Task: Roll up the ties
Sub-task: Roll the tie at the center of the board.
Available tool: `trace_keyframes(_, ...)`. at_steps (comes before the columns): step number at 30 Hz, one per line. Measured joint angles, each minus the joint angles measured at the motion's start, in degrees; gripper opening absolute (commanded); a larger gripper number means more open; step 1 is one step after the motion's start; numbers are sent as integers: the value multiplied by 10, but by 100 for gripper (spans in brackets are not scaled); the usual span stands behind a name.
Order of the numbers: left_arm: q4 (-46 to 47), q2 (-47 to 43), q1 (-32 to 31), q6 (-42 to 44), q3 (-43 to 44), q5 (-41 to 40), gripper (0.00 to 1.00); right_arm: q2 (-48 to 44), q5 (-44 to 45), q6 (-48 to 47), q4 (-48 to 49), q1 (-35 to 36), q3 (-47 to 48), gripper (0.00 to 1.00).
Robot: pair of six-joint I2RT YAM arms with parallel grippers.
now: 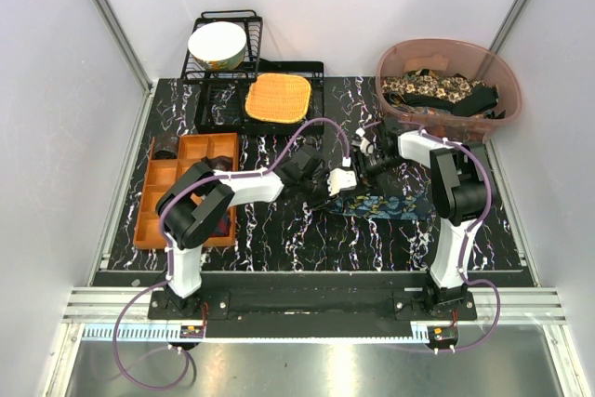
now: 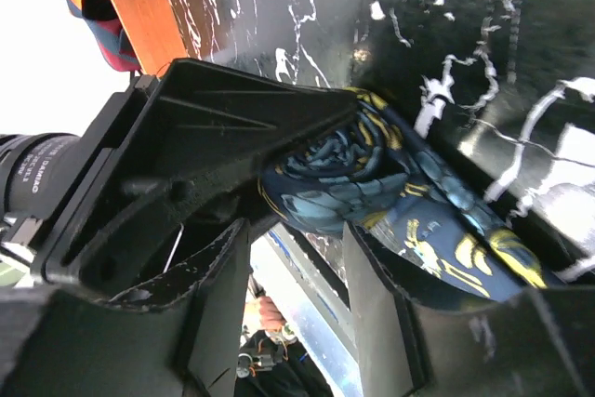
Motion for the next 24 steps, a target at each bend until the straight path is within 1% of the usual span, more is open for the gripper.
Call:
trace_keyframes(2, -1, 2, -1, 0, 3, -1, 8, 0, 0, 4, 6, 5, -2, 46)
trace_keyframes(6, -2, 3, -2, 0, 5, -2, 8, 4, -1, 6, 16, 6, -7, 40)
trace_keyframes(7, -4, 4, -2, 0, 6, -2, 8, 5, -1, 6, 17, 6, -9, 35)
trace_keyframes(8, -5, 5, -2, 0, 7, -2, 8, 5, -1, 5, 17, 6, -10, 35)
trace_keyframes(9, -5, 5, -2, 0, 8, -2, 8, 5, 1, 4, 17, 6, -13, 36)
trace_keyframes(10, -6, 7, -2, 0, 10, -2, 8, 6, 2, 3, 16, 6, -16, 43)
trace_keyframes(11, -5, 7, -2, 0, 11, -2, 8, 7, 4, -1, 12, 6, -16, 46)
trace_keyframes(12, -5, 7, -2, 0, 11, -2, 8, 11, 6, -3, 9, 6, -16, 47)
trace_keyframes(13, -5, 7, -2, 0, 11, -2, 8, 14, 8, -7, 7, 6, -16, 45)
trace_keyframes(16, -5, 8, -2, 0, 11, -2, 8, 21, 6, -10, 4, 5, -16, 34)
trace_keyframes(17, -5, 8, -2, 0, 11, -2, 8, 21, 4, -10, 4, 5, -16, 23)
trace_keyframes(18, -5, 8, -2, 0, 11, -2, 9, 21, 2, -10, 4, 5, -15, 16)
trace_keyframes(19, -5, 8, -2, 0, 11, -2, 9, 21, 1, -12, 3, 5, -14, 5)
trace_keyframes(20, -5, 8, -2, 0, 11, -2, 10, 21, -2, -10, 1, 5, -12, 0)
trace_keyframes(21, -5, 8, -2, 0, 11, -2, 12, 21, -5, -9, -1, 5, -10, 0)
trace_keyframes(22, -5, 8, -2, 0, 11, -2, 18, 21, -4, -11, -2, 5, -10, 0)
trace_keyframes(24, -5, 9, -2, 0, 11, 0, 23, 21, -3, -13, -4, 5, -9, 0)
